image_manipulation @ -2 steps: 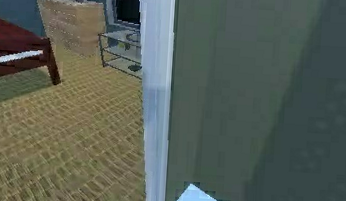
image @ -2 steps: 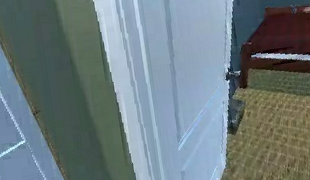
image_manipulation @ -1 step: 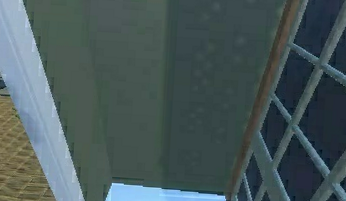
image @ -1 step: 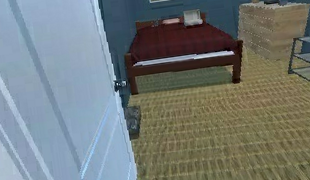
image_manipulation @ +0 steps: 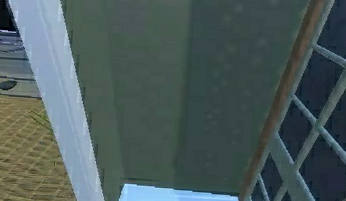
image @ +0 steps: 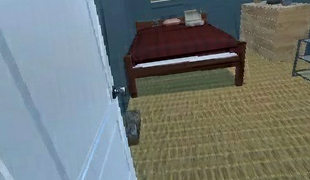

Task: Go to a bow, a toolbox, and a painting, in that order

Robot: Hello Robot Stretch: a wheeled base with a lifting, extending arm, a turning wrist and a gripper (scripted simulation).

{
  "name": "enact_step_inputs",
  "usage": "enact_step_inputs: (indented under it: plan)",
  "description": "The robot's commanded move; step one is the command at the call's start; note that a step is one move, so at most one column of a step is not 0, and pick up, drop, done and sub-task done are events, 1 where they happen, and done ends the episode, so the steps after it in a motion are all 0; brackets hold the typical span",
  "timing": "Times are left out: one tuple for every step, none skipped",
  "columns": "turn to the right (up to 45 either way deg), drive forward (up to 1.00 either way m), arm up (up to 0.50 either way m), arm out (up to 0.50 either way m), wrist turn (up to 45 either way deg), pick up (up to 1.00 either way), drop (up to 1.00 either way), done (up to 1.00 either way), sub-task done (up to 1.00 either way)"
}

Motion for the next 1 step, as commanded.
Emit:
enact_step_inputs:
  plan:
    - [-45.0, 0.00, 0.00, 0.00, 0.0, 0.00, 0.00, 0.00, 0.00]
